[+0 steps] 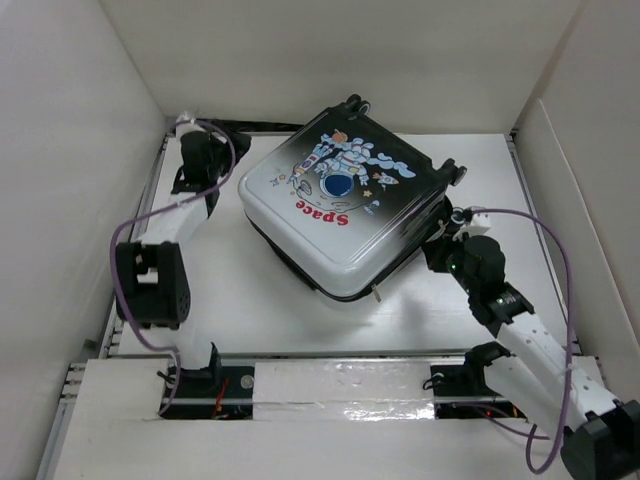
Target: Pack the luggage
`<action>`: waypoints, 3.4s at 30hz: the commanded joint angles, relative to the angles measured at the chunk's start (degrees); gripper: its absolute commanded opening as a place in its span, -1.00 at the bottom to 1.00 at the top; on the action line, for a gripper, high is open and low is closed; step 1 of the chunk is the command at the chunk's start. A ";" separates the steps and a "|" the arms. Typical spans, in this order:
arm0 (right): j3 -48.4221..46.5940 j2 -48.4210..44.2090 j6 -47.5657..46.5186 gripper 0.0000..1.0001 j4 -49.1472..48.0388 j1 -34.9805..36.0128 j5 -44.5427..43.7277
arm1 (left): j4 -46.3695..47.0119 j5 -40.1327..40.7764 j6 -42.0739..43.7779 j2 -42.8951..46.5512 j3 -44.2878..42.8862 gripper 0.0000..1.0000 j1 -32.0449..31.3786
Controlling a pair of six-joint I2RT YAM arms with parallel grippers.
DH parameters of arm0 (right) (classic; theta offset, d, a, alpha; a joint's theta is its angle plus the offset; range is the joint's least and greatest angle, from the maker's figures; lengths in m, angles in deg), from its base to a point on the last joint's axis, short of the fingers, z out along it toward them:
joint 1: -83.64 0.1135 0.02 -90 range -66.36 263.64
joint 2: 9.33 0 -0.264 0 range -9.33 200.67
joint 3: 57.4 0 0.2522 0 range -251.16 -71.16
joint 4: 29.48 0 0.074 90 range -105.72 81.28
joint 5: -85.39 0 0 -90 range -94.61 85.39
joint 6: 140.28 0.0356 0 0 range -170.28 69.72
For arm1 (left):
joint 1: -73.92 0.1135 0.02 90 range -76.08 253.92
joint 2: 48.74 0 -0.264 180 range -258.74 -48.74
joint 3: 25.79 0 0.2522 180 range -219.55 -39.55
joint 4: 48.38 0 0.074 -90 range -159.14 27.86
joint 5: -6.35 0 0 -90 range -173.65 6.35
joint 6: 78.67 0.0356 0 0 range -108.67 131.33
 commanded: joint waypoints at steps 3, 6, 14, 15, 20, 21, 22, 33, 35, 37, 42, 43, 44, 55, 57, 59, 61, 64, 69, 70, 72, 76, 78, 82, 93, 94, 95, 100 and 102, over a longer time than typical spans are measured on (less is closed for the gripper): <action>-1.80 5.97 1.50 -0.77 -0.89 -6.08 0.92 | -15.62 -9.94 10.59 -14.95 -23.80 0.31 -0.96; 0.82 6.59 1.85 -0.70 -6.92 -7.23 0.05 | -18.80 -10.73 13.41 -19.88 -29.97 0.31 -0.97; -5.04 22.57 0.71 -0.65 -14.15 -7.23 6.36 | -25.77 -16.62 19.39 -29.75 -37.38 0.28 -4.74; -6.01 25.72 0.97 -0.65 -15.99 -7.23 6.99 | -20.71 -16.62 18.87 -28.61 -34.58 0.28 -4.75; -14.69 33.39 -1.13 -0.65 -19.97 -3.46 7.34 | -1.87 -13.47 8.70 -15.96 -8.48 0.26 -4.75; -16.28 34.79 -1.83 -0.65 -19.10 -3.45 7.78 | 1.98 -12.68 7.80 -14.55 -5.84 0.26 -4.75; -17.61 37.24 -2.01 -0.66 -19.00 -3.45 8.14 | 3.50 -12.06 7.09 -11.66 -0.85 0.26 -5.27; -25.97 45.44 -2.10 -0.63 -21.28 -2.40 11.22 | 8.97 -1.97 4.28 7.77 18.88 0.32 -5.80; -26.32 44.83 -1.75 -0.61 -20.24 -3.01 10.95 | 8.70 4.37 3.40 13.31 20.03 0.49 -5.19; -26.32 43.69 -1.58 -0.60 -18.74 -3.71 11.65 | 8.44 7.71 1.91 17.35 19.42 0.62 -3.96; -22.29 39.65 -1.05 -0.31 -17.94 -4.33 11.83 | 10.36 13.08 -1.26 23.34 15.12 0.73 -3.25; -21.15 37.81 -0.79 -0.22 -17.86 -4.85 11.57 | 10.63 13.78 -1.18 24.65 13.02 0.71 -3.95; -20.18 36.92 -0.78 -0.14 -17.86 -4.86 11.57 | 10.72 14.57 -0.65 25.10 11.61 0.66 -4.91; -8.13 26.20 -0.34 0.16 -19.71 -3.37 8.42 | 13.18 6.85 18.39 17.39 -11.16 -0.99 -28.01; -7.78 22.44 -0.43 -0.23 -18.39 -3.89 7.09 | 12.57 6.84 21.40 16.67 -11.26 -1.00 -35.75; -7.16 20.31 -1.05 -0.51 -18.21 -4.42 5.24 | 13.61 7.46 22.46 17.89 -5.92 -1.00 -39.27; -7.16 18.82 -1.57 -0.60 -18.38 -5.12 6.02 | 15.38 9.99 22.03 21.30 1.96 -1.00 -43.15; -8.30 20.12 -1.49 -0.60 -18.12 -5.12 8.39 | 13.02 14.48 22.03 28.32 11.46 -1.00 -47.98; -10.76 28.20 -0.08 -0.59 -19.61 -5.12 11.21 | -0.76 20.38 16.25 40.90 21.16 -1.00 -52.64; -11.98 29.08 0.18 -0.61 -19.61 -5.12 11.74 | -2.36 20.47 15.62 45.54 24.48 -1.00 -54.30; -12.78 30.84 0.71 -0.63 -20.84 -3.64 11.74 | -8.57 20.03 14.21 49.44 26.61 -1.00 -55.98; -15.50 33.57 0.71 -0.63 -22.25 -3.01 11.56 | -16.34 17.57 7.29 55.07 33.27 -1.00 -59.67; -16.82 34.27 0.62 -0.62 -23.39 -3.01 11.83 | -18.10 17.48 4.81 56.04 36.10 -1.00 -61.69; -21.91 37.52 -0.42 -0.60 -23.66 -3.01 12.62 | -21.96 22.83 -3.35 58.24 42.60 -1.00 -64.34; -32.39 43.34 -1.22 -0.51 -21.46 -5.64 14.56 | -18.40 30.22 -2.33 52.01 42.45 -0.74 -61.01; -31.95 42.46 -1.31 -0.42 -20.85 -5.65 14.38 | -16.19 29.79 1.51 48.69 42.09 -0.74 -59.43; -30.55 41.49 -1.31 -0.37 -20.84 -6.26 13.86 | -13.91 28.48 3.12 46.83 41.74 -0.74 -56.20; -21.86 31.15 -1.05 -0.11 -21.63 -7.32 12.62 | 0.25 22.32 9.72 36.20 39.37 -0.75 -46.69; -15.99 27.53 -1.05 -0.12 -22.34 -7.84 12.71 | 3.41 19.77 12.00 34.26 37.18 -0.75 -44.40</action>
